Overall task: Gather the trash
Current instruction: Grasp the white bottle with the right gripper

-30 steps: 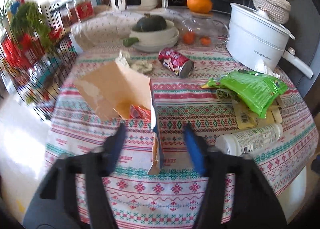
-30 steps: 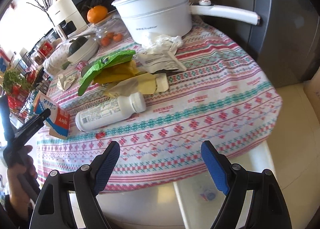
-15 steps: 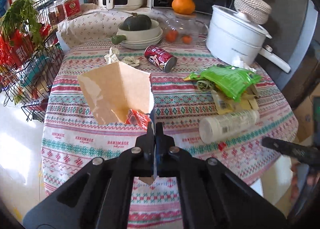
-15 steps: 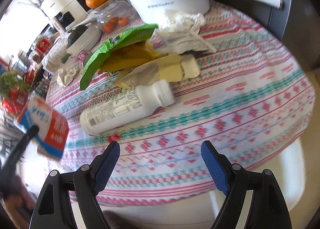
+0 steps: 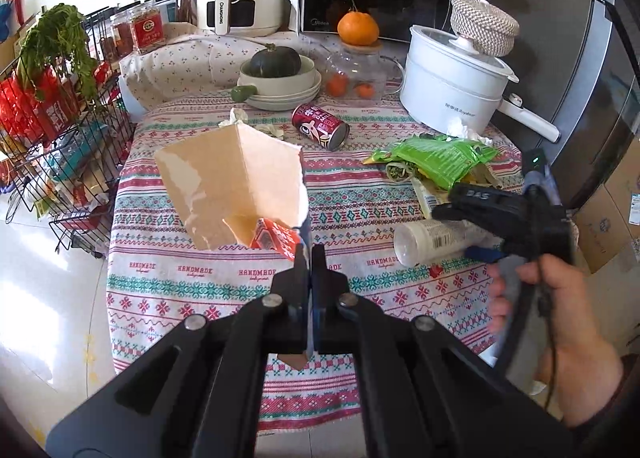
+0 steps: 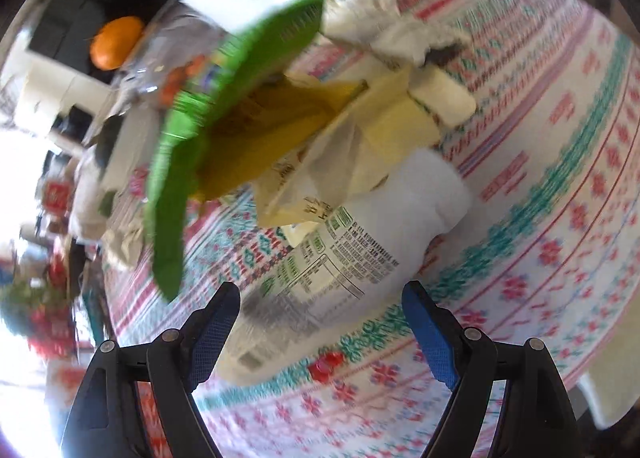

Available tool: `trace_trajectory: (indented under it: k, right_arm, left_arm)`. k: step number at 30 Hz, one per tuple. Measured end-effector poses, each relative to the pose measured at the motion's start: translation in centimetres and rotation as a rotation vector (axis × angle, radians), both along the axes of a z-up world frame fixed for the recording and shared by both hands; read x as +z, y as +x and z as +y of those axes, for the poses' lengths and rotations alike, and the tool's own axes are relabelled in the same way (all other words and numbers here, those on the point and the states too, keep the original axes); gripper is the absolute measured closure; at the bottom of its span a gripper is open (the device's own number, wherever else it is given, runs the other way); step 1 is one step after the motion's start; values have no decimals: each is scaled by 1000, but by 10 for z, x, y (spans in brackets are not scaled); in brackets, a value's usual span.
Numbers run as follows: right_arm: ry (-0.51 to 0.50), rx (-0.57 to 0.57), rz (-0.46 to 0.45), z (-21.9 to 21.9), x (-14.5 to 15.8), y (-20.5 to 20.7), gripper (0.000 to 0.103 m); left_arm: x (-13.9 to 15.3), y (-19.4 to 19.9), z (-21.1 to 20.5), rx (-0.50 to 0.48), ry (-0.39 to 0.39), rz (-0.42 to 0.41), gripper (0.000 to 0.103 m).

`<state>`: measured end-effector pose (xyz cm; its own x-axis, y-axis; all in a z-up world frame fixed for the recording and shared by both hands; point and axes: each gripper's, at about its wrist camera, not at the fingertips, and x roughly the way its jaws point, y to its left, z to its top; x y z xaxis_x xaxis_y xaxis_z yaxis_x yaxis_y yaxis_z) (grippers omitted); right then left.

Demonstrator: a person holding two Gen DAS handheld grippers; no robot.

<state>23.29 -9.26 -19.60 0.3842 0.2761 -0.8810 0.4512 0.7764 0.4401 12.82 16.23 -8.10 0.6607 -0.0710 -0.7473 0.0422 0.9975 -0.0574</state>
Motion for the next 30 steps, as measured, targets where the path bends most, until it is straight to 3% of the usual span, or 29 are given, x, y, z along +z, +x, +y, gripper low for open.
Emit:
trace_trajectory:
  k: [4, 13, 20, 30]
  right_arm:
    - [-12, -62, -12, 5, -3, -1, 26]
    - [156, -37, -19, -22, -9, -15, 48]
    - [175, 48, -70, -55, 8, -43, 50]
    - [127, 136, -139, -127, 42, -100, 53]
  left_arm:
    - [-2, -1, 0, -4, -15, 5, 102]
    - [0, -7, -13, -37, -29, -1, 102]
    - [8, -24, -45, -133, -13, -34, 102]
    - [21, -52, -103, -300, 1, -82, 102]
